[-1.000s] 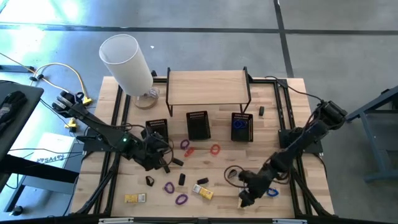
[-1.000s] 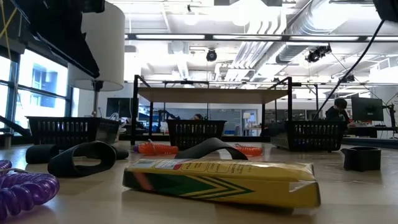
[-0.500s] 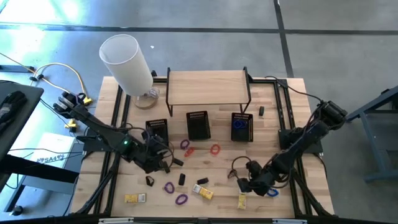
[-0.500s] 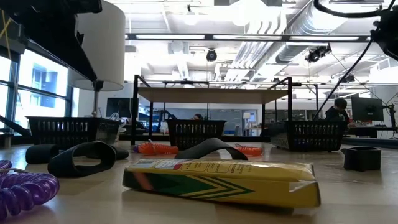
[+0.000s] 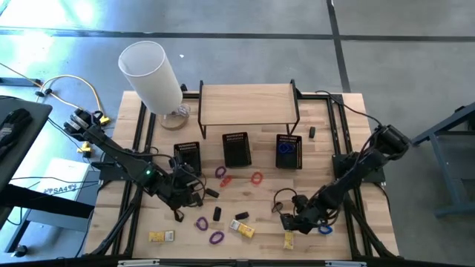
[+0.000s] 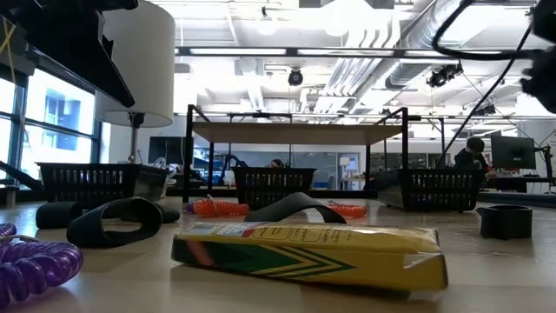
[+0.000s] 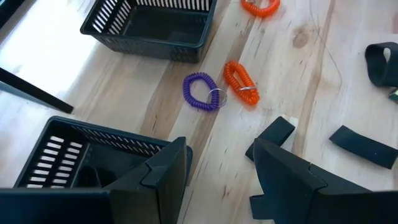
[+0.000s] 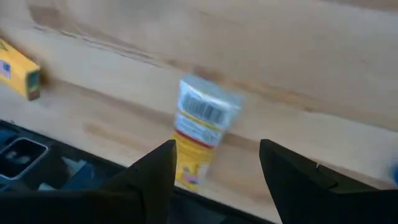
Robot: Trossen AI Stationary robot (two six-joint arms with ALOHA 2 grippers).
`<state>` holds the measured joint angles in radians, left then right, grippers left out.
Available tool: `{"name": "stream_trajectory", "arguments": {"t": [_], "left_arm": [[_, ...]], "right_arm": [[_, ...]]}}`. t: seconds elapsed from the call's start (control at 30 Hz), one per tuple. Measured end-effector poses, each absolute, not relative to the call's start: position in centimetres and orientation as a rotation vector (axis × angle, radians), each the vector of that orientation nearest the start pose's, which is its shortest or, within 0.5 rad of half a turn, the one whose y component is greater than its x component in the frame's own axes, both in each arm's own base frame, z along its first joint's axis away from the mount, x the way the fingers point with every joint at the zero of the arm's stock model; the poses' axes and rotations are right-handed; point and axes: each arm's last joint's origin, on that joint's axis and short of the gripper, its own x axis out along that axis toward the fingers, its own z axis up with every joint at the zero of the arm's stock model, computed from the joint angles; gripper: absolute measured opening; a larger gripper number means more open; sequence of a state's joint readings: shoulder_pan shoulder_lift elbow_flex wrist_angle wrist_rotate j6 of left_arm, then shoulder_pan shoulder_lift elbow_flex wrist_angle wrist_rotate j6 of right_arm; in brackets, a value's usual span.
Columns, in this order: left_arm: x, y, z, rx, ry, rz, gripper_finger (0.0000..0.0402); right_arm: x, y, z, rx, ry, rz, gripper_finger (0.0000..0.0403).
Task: Pick & Place Office Desk Supplies
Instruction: Put the yellow crayon box into the center black bin
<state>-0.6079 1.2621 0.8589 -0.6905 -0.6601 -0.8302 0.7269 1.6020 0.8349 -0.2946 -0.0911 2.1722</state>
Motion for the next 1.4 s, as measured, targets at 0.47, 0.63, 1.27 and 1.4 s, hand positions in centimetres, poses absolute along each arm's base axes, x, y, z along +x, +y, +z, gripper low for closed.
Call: {"name": "stream_trajectory", "arguments": {"t": [0.47, 0.63, 1.27, 1.4], "left_arm": [[19.9, -11.7, 23.4, -0.128, 0.773, 0.391, 0.0178], [19.9, -11.7, 23.4, -0.131, 0.771, 0.391, 0.0178], [19.9, -11.7, 23.4, -0.131, 0.771, 0.390, 0.0178], [19.9, -11.7, 23.4, -0.131, 0.771, 0.390, 0.0178]], "right_arm": [[23.8, 20.0, 13.6, 1.549, 1.342, -0.548, 0.0219], [24.3, 19.8, 12.6, 1.528, 1.384, -0.548, 0.0219], [24.4, 19.6, 10.9, 1.361, 1.393, -0.513, 0.0081], [24.8, 19.7, 10.9, 1.352, 1.348, -0.458, 0.0040]]}}
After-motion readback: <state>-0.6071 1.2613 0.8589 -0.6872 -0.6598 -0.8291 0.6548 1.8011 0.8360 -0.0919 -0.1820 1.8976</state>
